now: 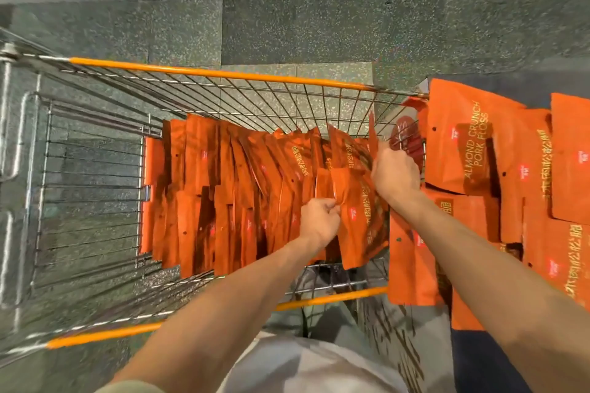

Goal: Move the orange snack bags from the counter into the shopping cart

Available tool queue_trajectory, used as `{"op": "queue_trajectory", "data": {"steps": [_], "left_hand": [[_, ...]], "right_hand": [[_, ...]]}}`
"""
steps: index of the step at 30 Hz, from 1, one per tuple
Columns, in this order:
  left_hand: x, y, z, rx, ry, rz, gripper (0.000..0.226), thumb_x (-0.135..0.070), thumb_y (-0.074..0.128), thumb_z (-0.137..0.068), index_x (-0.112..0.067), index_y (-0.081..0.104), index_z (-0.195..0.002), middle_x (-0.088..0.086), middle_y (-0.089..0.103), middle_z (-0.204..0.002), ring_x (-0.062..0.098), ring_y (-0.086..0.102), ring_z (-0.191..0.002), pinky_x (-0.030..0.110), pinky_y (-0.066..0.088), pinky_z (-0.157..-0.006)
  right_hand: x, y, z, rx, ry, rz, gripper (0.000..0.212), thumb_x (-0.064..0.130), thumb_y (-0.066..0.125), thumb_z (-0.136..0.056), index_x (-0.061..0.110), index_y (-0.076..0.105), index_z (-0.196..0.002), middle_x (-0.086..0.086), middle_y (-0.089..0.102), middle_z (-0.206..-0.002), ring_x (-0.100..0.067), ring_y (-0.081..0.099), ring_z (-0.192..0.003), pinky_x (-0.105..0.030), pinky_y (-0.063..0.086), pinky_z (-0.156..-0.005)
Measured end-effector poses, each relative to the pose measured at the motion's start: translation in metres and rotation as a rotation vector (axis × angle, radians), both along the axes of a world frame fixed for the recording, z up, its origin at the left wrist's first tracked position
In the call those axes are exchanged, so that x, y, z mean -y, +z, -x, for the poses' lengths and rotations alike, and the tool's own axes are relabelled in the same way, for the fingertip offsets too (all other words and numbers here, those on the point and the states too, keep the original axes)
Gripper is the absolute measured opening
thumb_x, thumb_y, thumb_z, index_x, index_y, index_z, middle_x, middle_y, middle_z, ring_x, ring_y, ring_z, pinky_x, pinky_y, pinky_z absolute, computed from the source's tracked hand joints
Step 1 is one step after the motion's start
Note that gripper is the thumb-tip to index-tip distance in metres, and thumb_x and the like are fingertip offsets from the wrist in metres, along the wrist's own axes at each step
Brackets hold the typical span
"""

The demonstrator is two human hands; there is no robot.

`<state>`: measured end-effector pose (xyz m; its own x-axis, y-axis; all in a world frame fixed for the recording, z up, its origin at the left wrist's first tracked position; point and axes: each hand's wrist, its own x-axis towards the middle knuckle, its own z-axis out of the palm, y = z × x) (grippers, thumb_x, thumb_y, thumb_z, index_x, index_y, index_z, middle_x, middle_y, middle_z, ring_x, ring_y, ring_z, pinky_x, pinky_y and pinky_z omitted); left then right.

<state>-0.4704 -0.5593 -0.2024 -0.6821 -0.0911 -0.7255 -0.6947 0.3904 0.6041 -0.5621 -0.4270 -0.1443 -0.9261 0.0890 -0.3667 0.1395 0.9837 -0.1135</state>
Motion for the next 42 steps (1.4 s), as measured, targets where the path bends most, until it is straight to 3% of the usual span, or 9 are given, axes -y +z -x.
{"op": "queue_trajectory", "data": {"steps": [3, 7, 10, 12, 25, 29, 35, 42], "left_hand": [[-0.009, -0.007, -0.004, 0.056, -0.121, 0.011, 0.022, -0.011, 0.052, -0.085, -0.007, 0.069, -0.072, 0.011, 0.07, -0.071, 0.025, 0.07, -0.071, 0.042, 0.06, -0.063], [-0.009, -0.006, 0.009, 0.127, -0.175, 0.026, 0.025, -0.008, 0.053, -0.09, -0.01, 0.064, -0.067, 0.006, 0.063, -0.066, 0.025, 0.071, -0.068, 0.039, 0.061, -0.066], [-0.002, -0.001, 0.015, 0.198, -0.233, -0.019, 0.015, -0.016, 0.054, -0.094, -0.01, 0.067, -0.098, 0.009, 0.069, -0.082, 0.023, 0.072, -0.073, 0.039, 0.06, -0.072], [0.004, 0.004, 0.017, 0.211, -0.259, -0.044, 0.022, -0.02, 0.053, -0.095, -0.012, 0.063, -0.114, 0.009, 0.07, -0.09, 0.024, 0.071, -0.081, 0.04, 0.06, -0.075], [0.086, 0.084, 0.024, -0.059, -0.311, -0.101, 0.026, -0.017, 0.047, -0.097, -0.013, 0.061, -0.12, 0.012, 0.07, -0.103, 0.025, 0.071, -0.082, 0.04, 0.06, -0.065], [0.109, 0.12, 0.016, -0.165, -0.313, -0.149, 0.026, -0.013, 0.045, -0.096, -0.01, 0.063, -0.114, 0.008, 0.068, -0.088, 0.017, 0.066, -0.064, 0.026, 0.053, -0.041], [0.131, 0.161, 0.002, -0.254, -0.363, -0.19, 0.024, -0.015, 0.045, -0.097, -0.015, 0.061, -0.114, 0.006, 0.068, -0.087, 0.02, 0.067, -0.071, 0.028, 0.055, -0.052], [0.131, 0.205, 0.001, -0.325, -0.4, -0.261, 0.028, -0.005, 0.04, -0.092, -0.009, 0.056, -0.116, 0.011, 0.067, -0.087, 0.02, 0.061, -0.064, 0.026, 0.049, -0.048]], "right_hand": [[-0.004, -0.012, 0.004, 0.094, -0.035, 0.016, 0.023, 0.005, 0.043, -0.091, 0.001, 0.056, -0.11, -0.027, 0.066, -0.101, -0.044, 0.063, -0.095, -0.044, 0.051, -0.076], [-0.004, -0.017, 0.007, 0.198, -0.064, 0.051, 0.024, 0.018, 0.042, -0.095, 0.004, 0.058, -0.107, -0.024, 0.066, -0.105, -0.042, 0.063, -0.099, -0.044, 0.05, -0.082], [-0.001, -0.011, 0.006, 0.202, -0.059, 0.061, 0.021, 0.015, 0.043, -0.093, 0.007, 0.057, -0.107, -0.02, 0.067, -0.102, -0.039, 0.064, -0.095, -0.042, 0.051, -0.08], [0.003, -0.003, 0.004, 0.193, -0.064, 0.065, 0.021, 0.015, 0.044, -0.092, 0.009, 0.056, -0.108, -0.017, 0.067, -0.101, -0.038, 0.064, -0.094, -0.042, 0.052, -0.078], [0.059, 0.096, -0.063, -0.137, -0.131, 0.154, 0.02, 0.01, 0.046, -0.091, 0.009, 0.061, -0.104, -0.017, 0.068, -0.1, -0.038, 0.064, -0.093, -0.039, 0.051, -0.074], [0.081, 0.13, -0.097, -0.222, -0.217, 0.221, 0.025, 0.018, 0.05, -0.091, 0.017, 0.064, -0.112, -0.012, 0.07, -0.107, -0.034, 0.065, -0.099, -0.042, 0.054, -0.083], [0.096, 0.172, -0.136, -0.303, -0.291, 0.292, 0.03, 0.022, 0.051, -0.085, 0.026, 0.066, -0.111, -0.002, 0.071, -0.108, -0.026, 0.065, -0.099, -0.04, 0.054, -0.083], [0.093, 0.216, -0.158, -0.381, -0.321, 0.295, 0.031, 0.017, 0.051, -0.088, 0.019, 0.065, -0.115, -0.006, 0.069, -0.116, -0.03, 0.062, -0.109, -0.041, 0.05, -0.091]]}}
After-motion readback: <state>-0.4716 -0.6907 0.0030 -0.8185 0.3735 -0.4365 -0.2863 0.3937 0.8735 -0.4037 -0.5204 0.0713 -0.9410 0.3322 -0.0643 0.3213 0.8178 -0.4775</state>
